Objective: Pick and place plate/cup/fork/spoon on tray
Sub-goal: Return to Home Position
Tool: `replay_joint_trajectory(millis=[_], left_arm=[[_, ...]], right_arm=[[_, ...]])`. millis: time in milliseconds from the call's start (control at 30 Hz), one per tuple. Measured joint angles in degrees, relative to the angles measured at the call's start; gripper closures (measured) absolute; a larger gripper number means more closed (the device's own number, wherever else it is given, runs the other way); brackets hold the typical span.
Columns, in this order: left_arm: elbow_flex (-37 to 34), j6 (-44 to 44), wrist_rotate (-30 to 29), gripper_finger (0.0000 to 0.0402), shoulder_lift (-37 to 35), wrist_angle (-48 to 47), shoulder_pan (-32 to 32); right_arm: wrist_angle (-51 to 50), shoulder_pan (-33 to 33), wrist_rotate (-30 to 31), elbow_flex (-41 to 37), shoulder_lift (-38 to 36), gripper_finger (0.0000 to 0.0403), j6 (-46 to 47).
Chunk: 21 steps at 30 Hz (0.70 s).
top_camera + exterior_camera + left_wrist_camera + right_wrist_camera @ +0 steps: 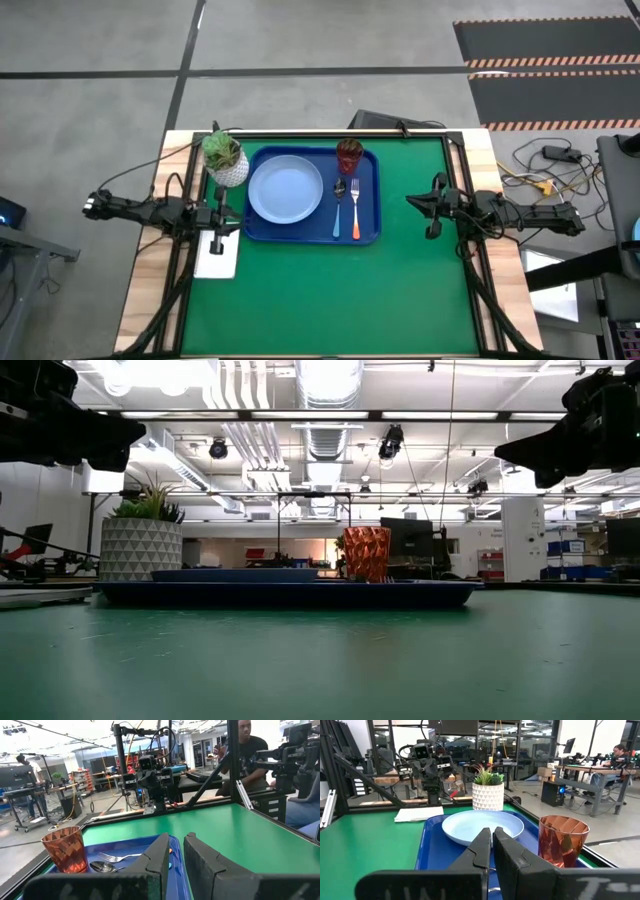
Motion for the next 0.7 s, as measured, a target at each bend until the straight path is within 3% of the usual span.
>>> replay_joint_trajectory(millis=[700], left_arm=[[0.00,0.00,0.00,0.0362,-0.01,0.01,0.00]], right_arm=[[0.15,-0.01,-0.07,0.11,0.00,0.0394,0.00]])
